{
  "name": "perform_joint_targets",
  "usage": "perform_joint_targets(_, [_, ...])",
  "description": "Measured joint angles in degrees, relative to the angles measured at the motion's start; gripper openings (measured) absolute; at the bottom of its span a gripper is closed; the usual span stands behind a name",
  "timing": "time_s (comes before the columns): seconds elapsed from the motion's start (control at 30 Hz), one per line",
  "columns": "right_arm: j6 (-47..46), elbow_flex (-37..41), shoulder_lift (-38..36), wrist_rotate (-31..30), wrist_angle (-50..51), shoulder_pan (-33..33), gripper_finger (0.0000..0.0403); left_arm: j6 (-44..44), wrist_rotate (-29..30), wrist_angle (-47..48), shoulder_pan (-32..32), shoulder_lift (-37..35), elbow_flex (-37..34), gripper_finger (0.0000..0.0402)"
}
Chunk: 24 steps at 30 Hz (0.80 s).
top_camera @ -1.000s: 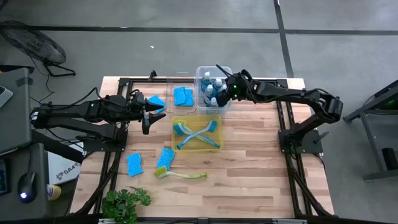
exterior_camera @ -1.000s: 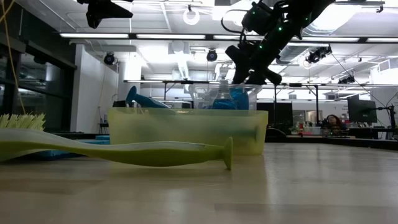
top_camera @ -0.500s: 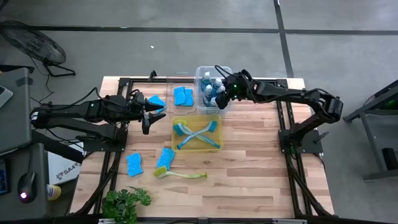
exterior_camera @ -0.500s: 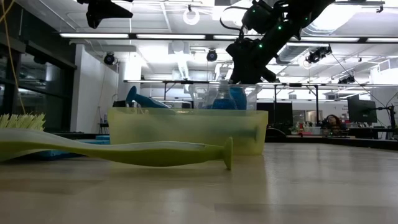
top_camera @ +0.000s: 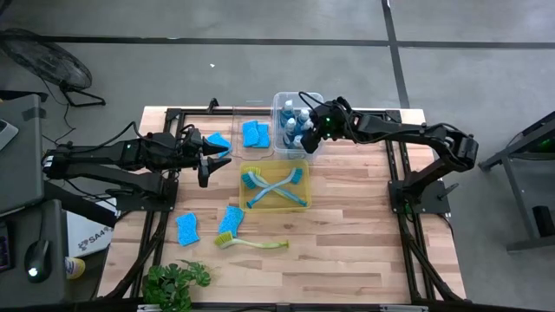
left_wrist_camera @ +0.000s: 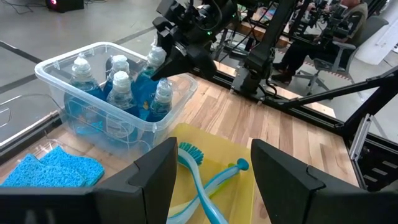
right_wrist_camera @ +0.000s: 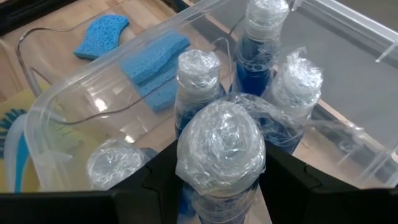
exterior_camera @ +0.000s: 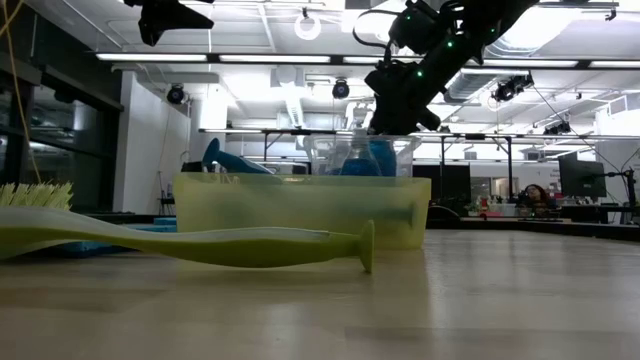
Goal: Pick & Place Kitchen Sink Supplies
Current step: Put the blue dishwasher liquid into the white bin
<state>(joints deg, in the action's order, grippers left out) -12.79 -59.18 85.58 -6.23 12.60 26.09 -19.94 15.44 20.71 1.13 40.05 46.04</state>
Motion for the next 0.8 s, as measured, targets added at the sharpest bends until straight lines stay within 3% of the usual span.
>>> perform_joint_targets(0.5, [2.7,0.0,0.0,1.2,-0.3,0.0,0.0165,0.1,0.0,0.0,0.0,0.0,0.0,0.0200])
perform_joint_targets(0.8, [0.9,0.0,4.2,1.5,-1.8,-0.4,0.0165,0.0,-0.1,-0.1,0.0,-0.1,0.0,0.0200])
